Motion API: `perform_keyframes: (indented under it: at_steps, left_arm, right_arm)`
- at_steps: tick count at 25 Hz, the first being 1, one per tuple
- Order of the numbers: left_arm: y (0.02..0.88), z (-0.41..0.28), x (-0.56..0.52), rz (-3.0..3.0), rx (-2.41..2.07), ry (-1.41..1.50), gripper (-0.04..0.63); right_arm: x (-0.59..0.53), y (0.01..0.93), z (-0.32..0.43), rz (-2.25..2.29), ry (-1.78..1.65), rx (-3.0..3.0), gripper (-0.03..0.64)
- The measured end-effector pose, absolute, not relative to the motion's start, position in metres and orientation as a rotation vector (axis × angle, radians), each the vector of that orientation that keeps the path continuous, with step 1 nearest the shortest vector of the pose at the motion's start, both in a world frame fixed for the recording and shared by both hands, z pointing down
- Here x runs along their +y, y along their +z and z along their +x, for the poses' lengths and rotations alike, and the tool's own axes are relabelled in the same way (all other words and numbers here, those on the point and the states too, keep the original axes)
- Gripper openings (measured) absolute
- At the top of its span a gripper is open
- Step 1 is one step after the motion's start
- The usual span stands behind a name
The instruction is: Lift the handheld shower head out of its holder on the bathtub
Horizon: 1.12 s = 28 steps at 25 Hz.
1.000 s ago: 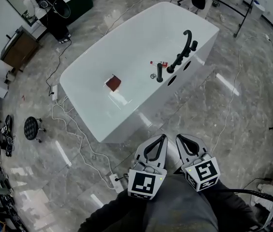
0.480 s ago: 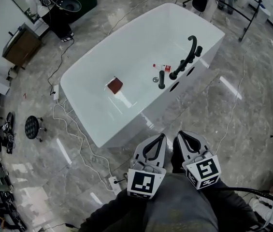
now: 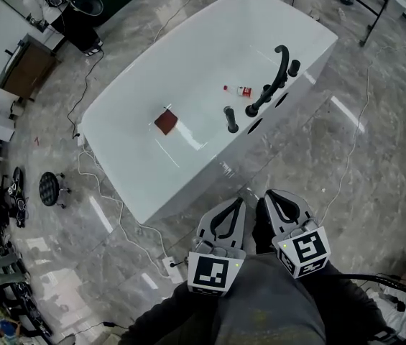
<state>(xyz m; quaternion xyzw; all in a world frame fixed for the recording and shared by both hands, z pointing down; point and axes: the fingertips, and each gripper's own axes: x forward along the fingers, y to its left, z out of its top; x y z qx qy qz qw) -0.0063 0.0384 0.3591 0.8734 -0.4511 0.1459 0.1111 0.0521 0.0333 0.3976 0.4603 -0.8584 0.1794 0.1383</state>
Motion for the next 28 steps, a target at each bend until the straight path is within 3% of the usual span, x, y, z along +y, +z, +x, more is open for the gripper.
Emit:
perform_keyframes:
  at_steps: [17, 28]
  left_arm:
    - [0.351, 0.001, -0.008, 2.373, -1.571, 0.598, 0.003]
    - [0.369, -0.013, -0.042, 2.361, -1.583, 0.521, 0.003]
  right_arm:
    - [-0.046, 0.392, 0.06, 1.111, 0.631, -2.652, 0.003]
    - [-0.071, 0.41, 0.045, 1.069, 0.593, -2.625, 0.003]
